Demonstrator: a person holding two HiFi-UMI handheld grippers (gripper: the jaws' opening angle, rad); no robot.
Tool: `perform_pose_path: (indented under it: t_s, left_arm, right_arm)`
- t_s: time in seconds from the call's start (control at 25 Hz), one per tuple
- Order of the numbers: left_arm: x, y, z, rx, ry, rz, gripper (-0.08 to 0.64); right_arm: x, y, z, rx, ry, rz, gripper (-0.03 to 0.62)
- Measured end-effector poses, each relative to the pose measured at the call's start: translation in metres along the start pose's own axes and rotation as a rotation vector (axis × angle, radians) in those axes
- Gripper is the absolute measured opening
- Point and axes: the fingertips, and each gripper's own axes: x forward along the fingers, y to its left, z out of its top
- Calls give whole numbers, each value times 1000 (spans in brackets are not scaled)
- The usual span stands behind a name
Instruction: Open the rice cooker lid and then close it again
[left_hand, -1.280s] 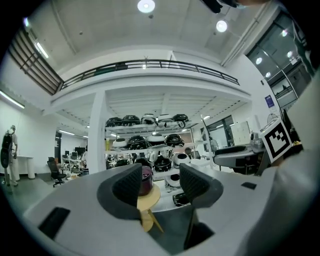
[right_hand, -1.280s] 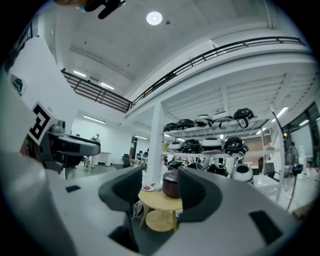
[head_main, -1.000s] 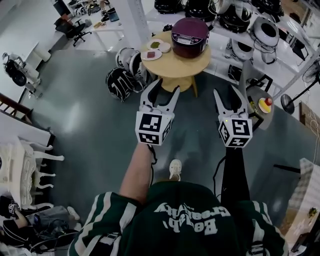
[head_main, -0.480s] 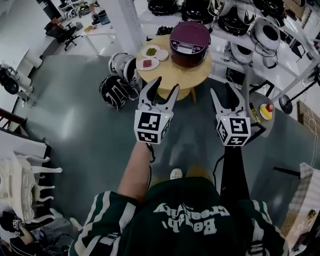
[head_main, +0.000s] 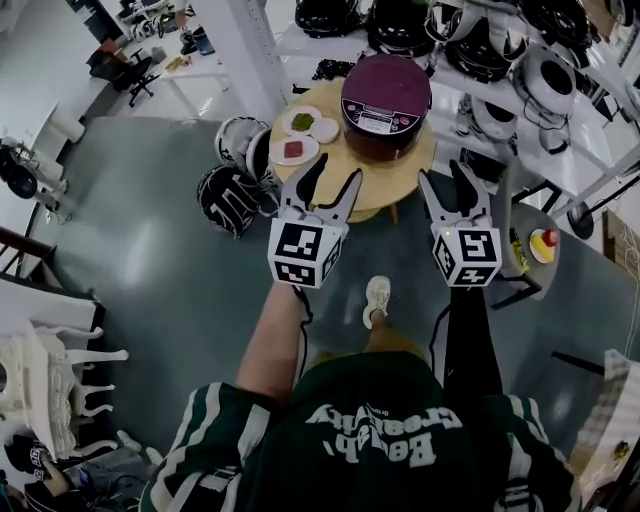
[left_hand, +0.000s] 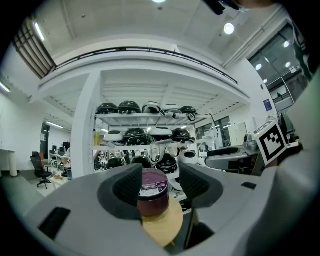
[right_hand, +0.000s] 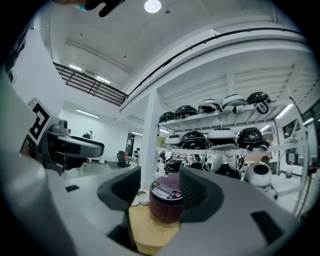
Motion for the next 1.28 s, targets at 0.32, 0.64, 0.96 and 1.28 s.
perform_pose_path:
  t_s: [0.32,0.64,0.96,1.28]
  left_arm:
    - [102,41,-5,-7,6,-18,216]
    - [199,75,-14,-3,13,-31,189]
    - [250,84,-37,33,67,-73,189]
    - [272,95,-74,-13,146,-156,153]
  right_arm:
    - [112,-40,-2,14,-1,58,261]
    - [211,-73,-20,36,35,132,258]
    - [250,-88,-44,122,84,182,232]
    - [266,-73,-84,154,215,197,238]
